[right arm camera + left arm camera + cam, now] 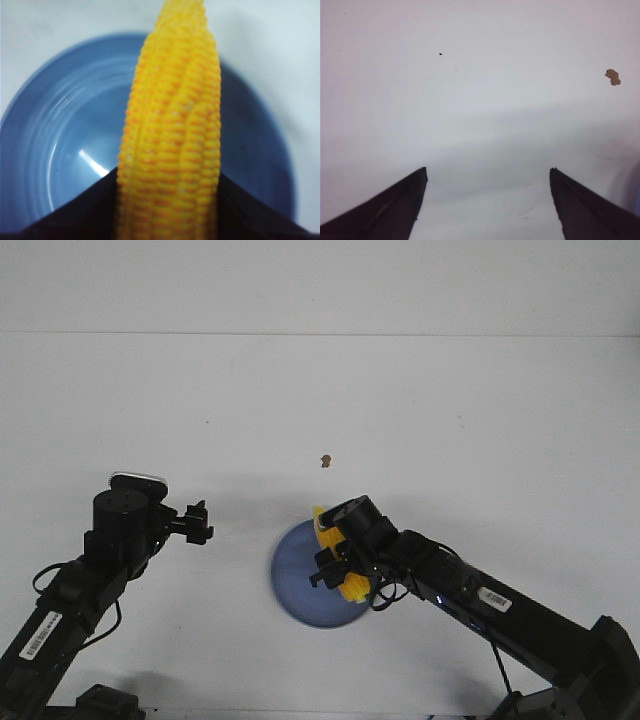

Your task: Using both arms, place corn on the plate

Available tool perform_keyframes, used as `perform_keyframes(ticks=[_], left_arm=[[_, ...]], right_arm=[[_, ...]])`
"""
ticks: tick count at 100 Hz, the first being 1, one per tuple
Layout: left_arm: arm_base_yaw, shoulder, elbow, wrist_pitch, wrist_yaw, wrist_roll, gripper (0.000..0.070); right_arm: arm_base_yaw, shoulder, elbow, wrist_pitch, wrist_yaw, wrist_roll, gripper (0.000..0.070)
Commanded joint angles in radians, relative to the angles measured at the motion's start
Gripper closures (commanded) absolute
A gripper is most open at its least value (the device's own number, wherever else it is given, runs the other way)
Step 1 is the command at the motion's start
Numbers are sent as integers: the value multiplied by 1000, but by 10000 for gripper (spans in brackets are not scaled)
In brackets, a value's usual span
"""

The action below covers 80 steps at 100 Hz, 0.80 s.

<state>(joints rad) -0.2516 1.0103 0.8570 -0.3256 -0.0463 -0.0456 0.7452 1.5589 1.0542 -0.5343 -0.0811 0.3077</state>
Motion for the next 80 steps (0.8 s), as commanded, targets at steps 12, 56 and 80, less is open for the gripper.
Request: perform_keyframes(ticks=[12, 56, 80], left_arm=[[-2, 7, 10, 5, 2, 1, 191], [-2, 7, 10, 20, 2, 1, 197], [-2, 2, 10, 42, 1, 2, 197]], right_arm=[[24, 17, 13, 14, 33, 7, 128], [-118, -104, 13, 11, 30, -77, 127], [-349, -311, 13, -35, 30, -166, 128]])
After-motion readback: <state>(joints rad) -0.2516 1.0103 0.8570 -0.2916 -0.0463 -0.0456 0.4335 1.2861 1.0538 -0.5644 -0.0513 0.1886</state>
